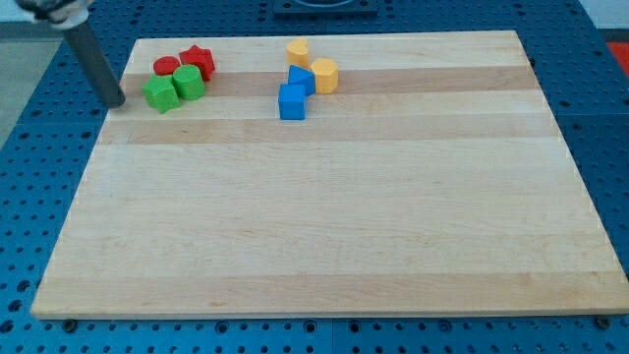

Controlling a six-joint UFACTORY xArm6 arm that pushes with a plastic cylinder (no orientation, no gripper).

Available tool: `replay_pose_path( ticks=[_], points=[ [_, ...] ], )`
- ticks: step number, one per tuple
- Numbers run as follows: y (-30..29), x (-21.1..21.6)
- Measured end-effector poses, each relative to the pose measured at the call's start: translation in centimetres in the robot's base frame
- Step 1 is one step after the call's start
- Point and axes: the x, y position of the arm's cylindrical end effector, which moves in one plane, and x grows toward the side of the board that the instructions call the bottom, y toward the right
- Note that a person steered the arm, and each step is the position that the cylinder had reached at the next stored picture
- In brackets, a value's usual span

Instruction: Keep green star below green circle

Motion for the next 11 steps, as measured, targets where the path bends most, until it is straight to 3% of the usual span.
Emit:
replay_pose_path(
  ticks=[2, 3, 6, 9, 11],
  points=[
    [0.4, -1.1],
    [4.8, -1.2],
    [8.1, -1.0],
    [8.4, 2.2],
    [7.6, 1.7]
  ],
)
